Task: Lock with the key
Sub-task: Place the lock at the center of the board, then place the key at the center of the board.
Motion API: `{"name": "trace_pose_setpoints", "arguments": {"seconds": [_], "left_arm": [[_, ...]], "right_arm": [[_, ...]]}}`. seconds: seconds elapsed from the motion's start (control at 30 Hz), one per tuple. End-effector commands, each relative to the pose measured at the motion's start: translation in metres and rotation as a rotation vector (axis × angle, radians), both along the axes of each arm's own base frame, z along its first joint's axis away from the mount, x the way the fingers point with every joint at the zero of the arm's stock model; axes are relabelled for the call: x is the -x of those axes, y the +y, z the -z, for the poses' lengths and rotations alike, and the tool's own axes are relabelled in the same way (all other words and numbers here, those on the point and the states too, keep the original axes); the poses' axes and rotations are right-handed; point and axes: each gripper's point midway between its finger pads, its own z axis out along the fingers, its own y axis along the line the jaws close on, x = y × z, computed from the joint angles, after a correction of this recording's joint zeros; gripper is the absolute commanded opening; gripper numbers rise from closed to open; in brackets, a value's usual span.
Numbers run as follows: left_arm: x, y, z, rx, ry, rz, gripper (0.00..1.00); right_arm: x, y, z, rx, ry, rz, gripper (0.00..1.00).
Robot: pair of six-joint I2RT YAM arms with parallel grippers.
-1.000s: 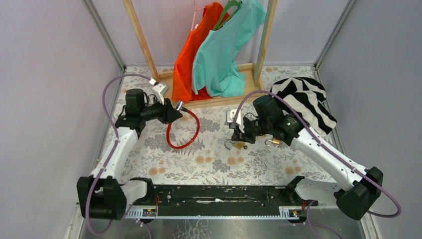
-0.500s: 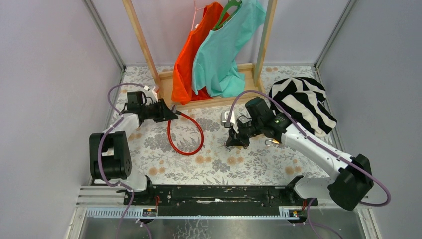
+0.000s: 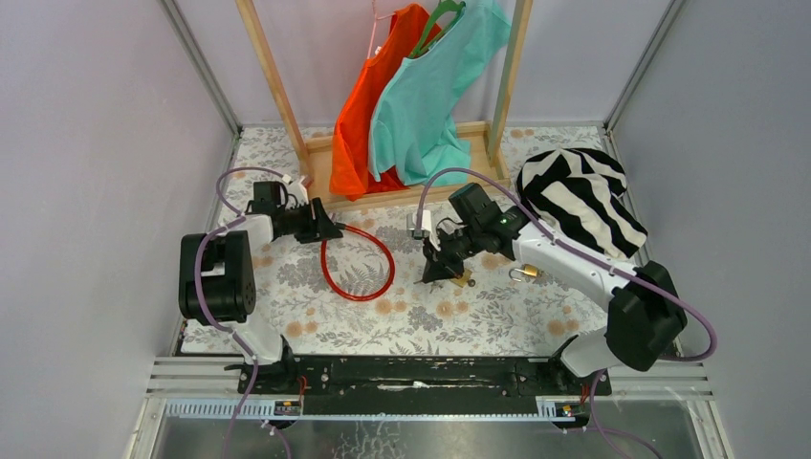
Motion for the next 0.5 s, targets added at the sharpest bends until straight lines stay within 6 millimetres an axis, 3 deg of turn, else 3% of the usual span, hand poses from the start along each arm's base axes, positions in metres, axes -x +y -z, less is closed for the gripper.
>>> {"name": "trace_pose_setpoints", "arguments": {"seconds": [0.0, 0.23, 0.33, 0.47], "left_arm": [[-0.016, 0.010, 0.000, -0.068, -0.077, -0.005, 0.60], [-0.028, 0.031, -0.019, -0.200, -0.153, -0.062, 0.78], [-0.034, 0.040, -0.044, -0.258, -0.229, -0.093, 0.87], [-0.041, 0.051, -0.091, -0.318, -0.365, -0.142, 1.00]], "right_arm": [[-0.005, 0.021, -0.015, -0.053, -0.012, -0.031, 0.00], [-0.004, 0.046, 0.007, -0.003, 0.027, -0.031, 0.00], [0.002, 0.065, 0.011, 0.008, 0.057, -0.006, 0.00], [0.011, 0.093, 0.024, 0.024, 0.141, 0.033, 0.00]]}}
